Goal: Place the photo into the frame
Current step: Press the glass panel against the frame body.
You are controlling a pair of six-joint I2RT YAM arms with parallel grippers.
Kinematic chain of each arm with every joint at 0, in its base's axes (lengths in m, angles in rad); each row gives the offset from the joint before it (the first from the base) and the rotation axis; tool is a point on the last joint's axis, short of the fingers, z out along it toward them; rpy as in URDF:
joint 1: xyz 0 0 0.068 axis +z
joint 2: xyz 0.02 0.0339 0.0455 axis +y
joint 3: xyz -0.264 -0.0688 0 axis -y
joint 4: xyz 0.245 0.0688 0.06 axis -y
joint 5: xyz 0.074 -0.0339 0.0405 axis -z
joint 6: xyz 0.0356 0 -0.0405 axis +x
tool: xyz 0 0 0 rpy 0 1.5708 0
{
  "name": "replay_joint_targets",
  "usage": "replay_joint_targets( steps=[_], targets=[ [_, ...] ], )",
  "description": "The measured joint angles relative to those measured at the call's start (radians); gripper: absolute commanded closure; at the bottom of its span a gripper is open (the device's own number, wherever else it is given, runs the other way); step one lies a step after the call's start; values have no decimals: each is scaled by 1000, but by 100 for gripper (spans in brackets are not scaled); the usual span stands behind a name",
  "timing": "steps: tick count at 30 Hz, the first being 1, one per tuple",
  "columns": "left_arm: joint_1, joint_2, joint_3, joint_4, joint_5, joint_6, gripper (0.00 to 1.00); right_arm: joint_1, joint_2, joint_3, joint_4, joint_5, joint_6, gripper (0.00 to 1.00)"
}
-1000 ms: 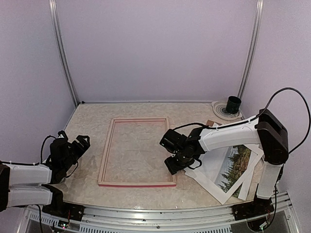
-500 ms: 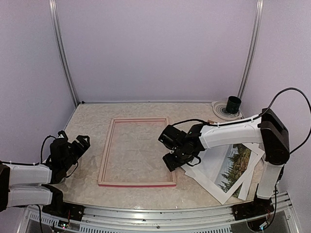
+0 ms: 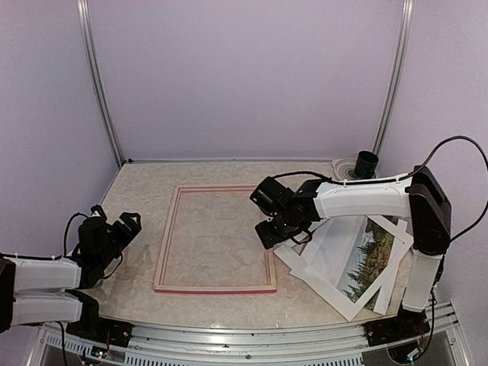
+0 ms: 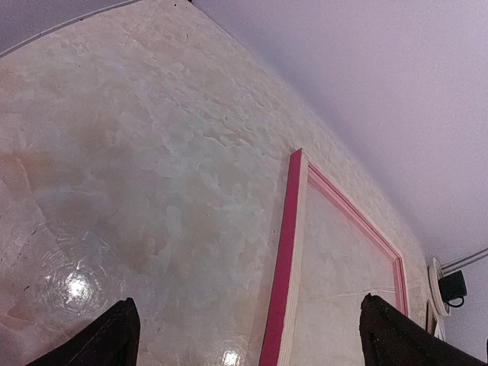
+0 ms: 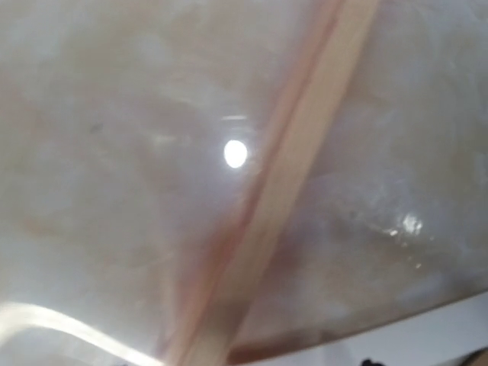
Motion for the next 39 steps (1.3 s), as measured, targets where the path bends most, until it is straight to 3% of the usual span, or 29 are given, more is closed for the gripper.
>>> replay_joint_targets(
  steps=[22, 39],
  targets=[
    [0, -2, 0, 0, 0, 0, 1, -67, 179, 67, 69, -2, -35, 35],
    [0, -2, 0, 0, 0, 0, 1, -89, 270, 201, 31, 118, -42, 35]
  ],
)
